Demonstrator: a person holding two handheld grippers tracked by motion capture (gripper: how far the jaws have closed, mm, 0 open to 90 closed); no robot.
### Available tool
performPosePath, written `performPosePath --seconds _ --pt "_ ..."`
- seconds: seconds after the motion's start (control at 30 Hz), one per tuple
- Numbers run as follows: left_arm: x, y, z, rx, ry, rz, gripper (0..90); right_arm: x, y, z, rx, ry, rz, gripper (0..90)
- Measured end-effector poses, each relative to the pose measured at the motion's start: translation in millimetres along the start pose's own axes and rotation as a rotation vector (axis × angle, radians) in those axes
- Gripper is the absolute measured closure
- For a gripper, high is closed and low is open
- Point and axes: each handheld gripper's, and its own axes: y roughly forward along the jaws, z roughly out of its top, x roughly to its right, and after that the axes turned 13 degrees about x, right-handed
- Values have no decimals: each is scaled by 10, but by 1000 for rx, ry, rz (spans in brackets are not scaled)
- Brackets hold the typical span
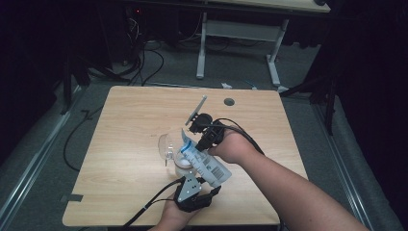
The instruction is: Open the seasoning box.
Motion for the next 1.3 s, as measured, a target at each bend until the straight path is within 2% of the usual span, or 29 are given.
performPosePath --seconds 0.33,0.4,1.0,1.2,1.3 --pt "-6 4 -31 -8 4 5 502 -5 -5 -13 1 -5 5 898" --pt "-8 2 -34 -8 6 5 505 -7 -14 -14 3 6 13 899" --pt "-46 -72 -65 -23 11 12 484 -18 -108 -46 14 7 0 899" --pt "-158 -234 -95 -58 43 22 474 -14 -157 -69 37 9 3 898" --pt "-226 -361 -112 -59 54 28 471 -11 -173 -79 45 10 3 898"
